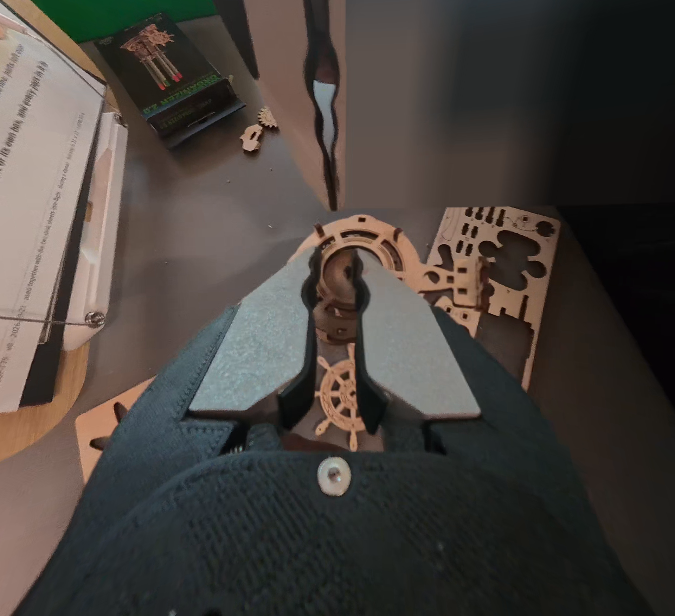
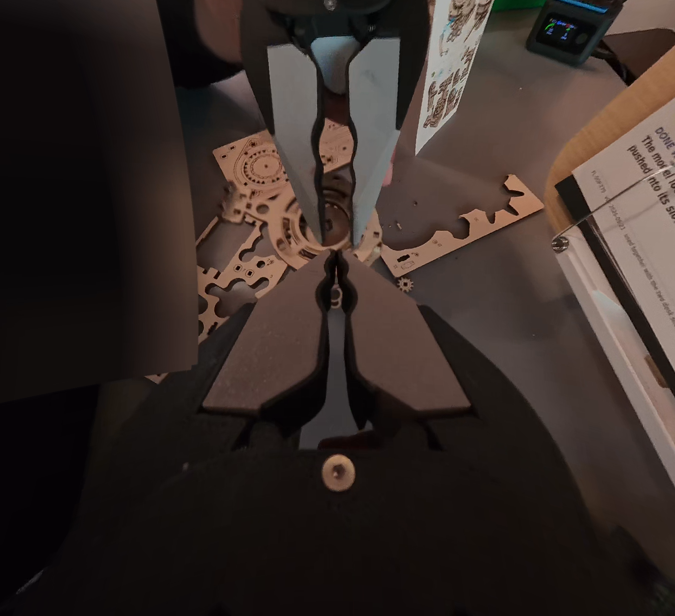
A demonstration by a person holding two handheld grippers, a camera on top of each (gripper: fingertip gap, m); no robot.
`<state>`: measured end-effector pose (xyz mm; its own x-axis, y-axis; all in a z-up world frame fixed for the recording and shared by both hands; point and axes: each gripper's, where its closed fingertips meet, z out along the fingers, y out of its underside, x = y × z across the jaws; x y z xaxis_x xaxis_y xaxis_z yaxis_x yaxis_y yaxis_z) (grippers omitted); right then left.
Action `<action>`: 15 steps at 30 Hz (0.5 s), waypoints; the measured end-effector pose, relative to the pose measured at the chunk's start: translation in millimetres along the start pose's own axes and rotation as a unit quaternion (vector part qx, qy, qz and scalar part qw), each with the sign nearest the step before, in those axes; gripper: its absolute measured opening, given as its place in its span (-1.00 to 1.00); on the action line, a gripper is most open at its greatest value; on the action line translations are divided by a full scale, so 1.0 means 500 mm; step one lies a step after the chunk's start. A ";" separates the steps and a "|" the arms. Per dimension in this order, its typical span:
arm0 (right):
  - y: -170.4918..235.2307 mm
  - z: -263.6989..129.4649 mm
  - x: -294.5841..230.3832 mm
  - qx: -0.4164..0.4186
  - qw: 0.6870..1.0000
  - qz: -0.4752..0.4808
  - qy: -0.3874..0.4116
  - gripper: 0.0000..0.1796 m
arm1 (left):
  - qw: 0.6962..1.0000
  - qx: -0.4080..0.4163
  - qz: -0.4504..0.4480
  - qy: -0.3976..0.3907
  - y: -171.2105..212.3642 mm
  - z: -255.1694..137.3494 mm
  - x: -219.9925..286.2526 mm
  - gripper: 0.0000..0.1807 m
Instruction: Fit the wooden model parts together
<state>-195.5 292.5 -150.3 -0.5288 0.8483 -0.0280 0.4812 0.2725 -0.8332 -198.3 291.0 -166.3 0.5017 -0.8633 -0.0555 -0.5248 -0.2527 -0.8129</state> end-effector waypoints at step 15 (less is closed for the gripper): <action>0.015 0.015 -0.023 -0.009 1.000 -0.008 -0.016 -0.88 | 1.000 0.012 0.007 -0.005 -0.001 -0.002 -0.002 -0.84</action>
<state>-191.1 281.2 -160.3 -0.5588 0.8286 -0.0338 0.4848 0.2933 -0.8240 -199.0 291.5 -165.1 0.5005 -0.8627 -0.0728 -0.5150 -0.2291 -0.8260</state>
